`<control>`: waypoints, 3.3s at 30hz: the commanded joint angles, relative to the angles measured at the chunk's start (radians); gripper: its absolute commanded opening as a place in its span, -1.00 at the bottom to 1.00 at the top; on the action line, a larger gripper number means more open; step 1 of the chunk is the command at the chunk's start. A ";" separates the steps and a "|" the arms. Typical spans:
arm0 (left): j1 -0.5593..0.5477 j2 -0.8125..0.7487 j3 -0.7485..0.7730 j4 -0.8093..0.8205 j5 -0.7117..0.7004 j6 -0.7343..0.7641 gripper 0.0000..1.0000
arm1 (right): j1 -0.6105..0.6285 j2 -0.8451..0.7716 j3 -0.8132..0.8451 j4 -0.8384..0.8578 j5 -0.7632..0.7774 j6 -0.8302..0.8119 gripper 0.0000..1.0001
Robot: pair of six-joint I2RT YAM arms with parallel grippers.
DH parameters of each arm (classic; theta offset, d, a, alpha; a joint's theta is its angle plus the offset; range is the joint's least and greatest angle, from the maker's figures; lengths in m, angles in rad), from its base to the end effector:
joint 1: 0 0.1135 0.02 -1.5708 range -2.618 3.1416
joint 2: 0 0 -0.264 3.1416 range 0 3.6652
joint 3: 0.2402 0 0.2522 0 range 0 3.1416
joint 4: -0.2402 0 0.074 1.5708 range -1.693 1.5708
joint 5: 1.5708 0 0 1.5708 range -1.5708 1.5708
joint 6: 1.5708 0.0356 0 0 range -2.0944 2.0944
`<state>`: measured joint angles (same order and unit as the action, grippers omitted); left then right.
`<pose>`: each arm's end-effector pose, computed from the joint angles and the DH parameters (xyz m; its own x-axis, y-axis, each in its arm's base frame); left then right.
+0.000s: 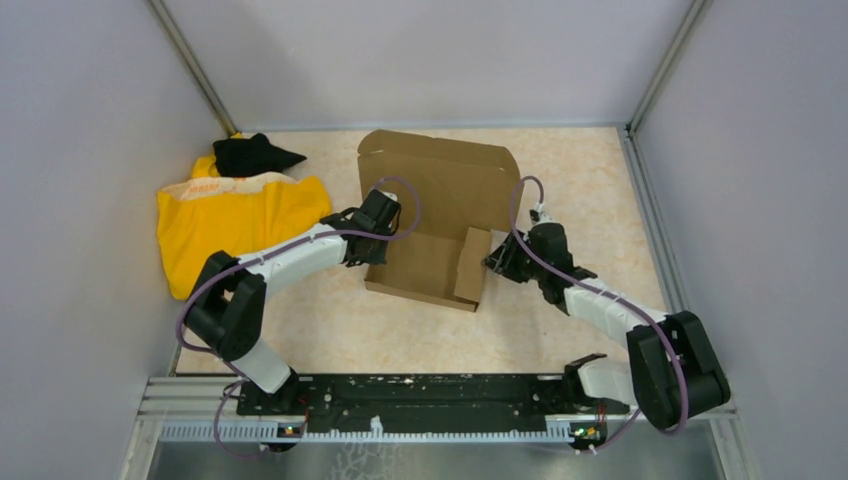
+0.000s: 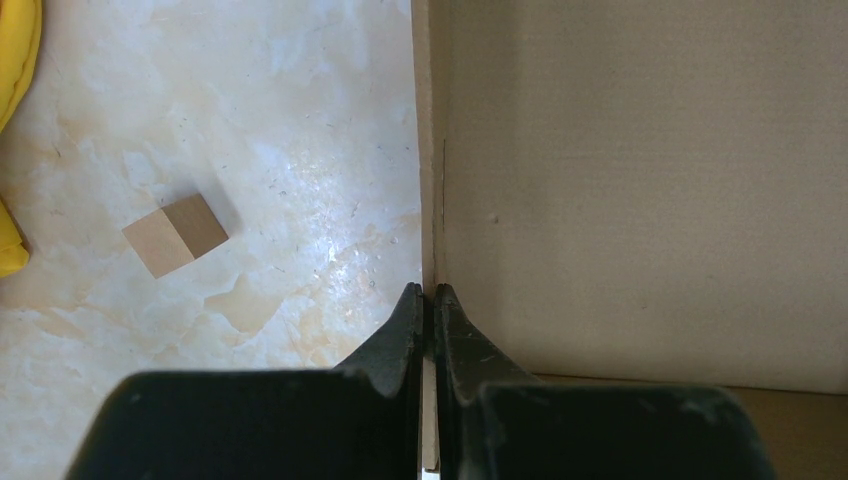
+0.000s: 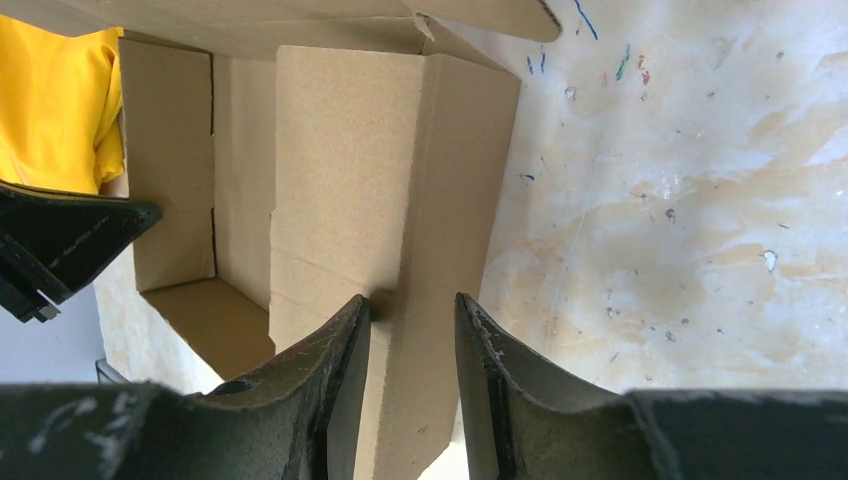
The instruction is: Fold the paper box
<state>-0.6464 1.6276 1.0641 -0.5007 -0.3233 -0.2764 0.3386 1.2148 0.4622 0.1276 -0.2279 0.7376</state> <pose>0.2674 -0.1876 0.2027 -0.7938 0.2748 -0.5426 0.2406 0.9612 0.1348 0.2199 0.0860 0.1737 -0.7423 0.4332 -0.5113 0.0038 0.7657 0.6432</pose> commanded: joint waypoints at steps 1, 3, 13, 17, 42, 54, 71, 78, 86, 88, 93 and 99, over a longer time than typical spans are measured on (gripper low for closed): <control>-0.007 0.028 -0.018 0.011 0.015 -0.015 -0.99 | 0.036 0.013 0.053 0.007 0.041 0.000 -0.27; -0.006 0.027 -0.018 0.011 0.015 -0.014 -0.99 | 0.052 0.015 0.065 -0.007 0.057 -0.003 -0.27; -0.006 0.021 -0.013 0.008 0.012 -0.009 -0.99 | 0.128 0.042 0.139 -0.109 0.157 -0.034 -0.26; -0.006 0.019 -0.013 0.007 0.011 -0.007 -0.99 | 0.160 0.061 0.157 -0.138 0.193 -0.042 -0.26; -0.006 0.020 -0.026 0.021 0.019 -0.014 -0.99 | 0.374 0.249 0.345 -0.427 0.602 -0.131 -0.20; -0.006 0.003 -0.048 0.034 0.019 -0.015 -0.99 | 0.398 0.309 0.431 -0.572 0.813 -0.197 -0.48; -0.008 -0.078 -0.074 0.071 0.103 -0.037 -0.96 | 0.409 0.469 0.533 -0.699 1.009 -0.287 -1.00; -0.018 -0.131 -0.082 0.085 0.143 -0.057 -0.95 | 0.430 0.542 0.561 -0.738 1.109 -0.291 -1.00; -0.038 -0.152 -0.090 0.090 0.143 -0.072 -0.93 | 0.436 0.586 0.569 -0.752 1.139 -0.293 -1.00; -0.039 -0.151 -0.089 0.092 0.141 -0.072 -0.91 | 0.435 0.570 0.555 -0.721 1.110 -0.304 -1.00; -0.038 -0.136 -0.090 0.100 0.126 -0.070 -0.67 | 0.436 0.490 0.514 -0.629 0.969 -0.349 -0.87; -0.039 -0.125 -0.093 0.105 0.112 -0.072 -0.46 | 0.435 0.387 0.490 -0.582 0.864 -0.353 -0.53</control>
<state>-0.6788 1.5291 0.9691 -0.4145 -0.1974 -0.3584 0.7746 1.6802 0.9707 -0.4683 0.6975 0.4358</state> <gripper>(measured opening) 0.257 0.198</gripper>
